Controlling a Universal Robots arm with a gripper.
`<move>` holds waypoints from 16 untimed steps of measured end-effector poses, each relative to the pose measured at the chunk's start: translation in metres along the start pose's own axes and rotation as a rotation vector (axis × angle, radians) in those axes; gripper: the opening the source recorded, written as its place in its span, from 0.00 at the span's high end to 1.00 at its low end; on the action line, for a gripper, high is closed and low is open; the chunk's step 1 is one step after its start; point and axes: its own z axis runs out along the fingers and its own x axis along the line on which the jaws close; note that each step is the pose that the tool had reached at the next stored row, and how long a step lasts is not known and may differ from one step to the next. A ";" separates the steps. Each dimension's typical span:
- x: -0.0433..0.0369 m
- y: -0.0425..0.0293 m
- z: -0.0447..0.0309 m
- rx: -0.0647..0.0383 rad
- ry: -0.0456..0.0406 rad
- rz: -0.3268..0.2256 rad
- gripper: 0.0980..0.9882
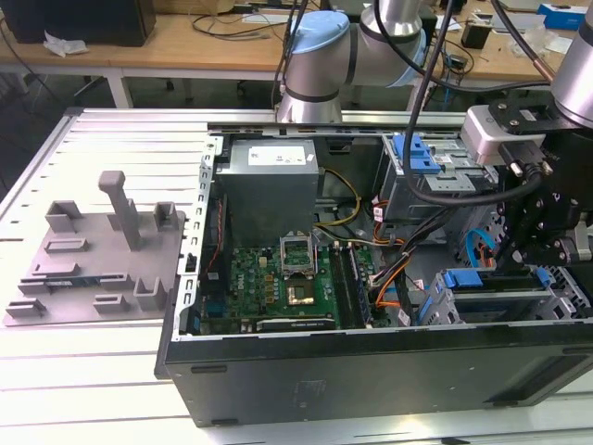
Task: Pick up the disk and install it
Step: 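Insert the second disk wire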
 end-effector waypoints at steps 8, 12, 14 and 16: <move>0.0000 -0.0004 0.0020 0.000 0.0001 0.000 0.93; 0.0001 -0.0003 0.0029 0.000 0.0001 0.000 0.93; 0.0001 -0.0003 0.0033 0.000 0.0000 0.000 0.93; 0.0001 -0.0003 0.0037 0.000 0.0000 0.000 0.93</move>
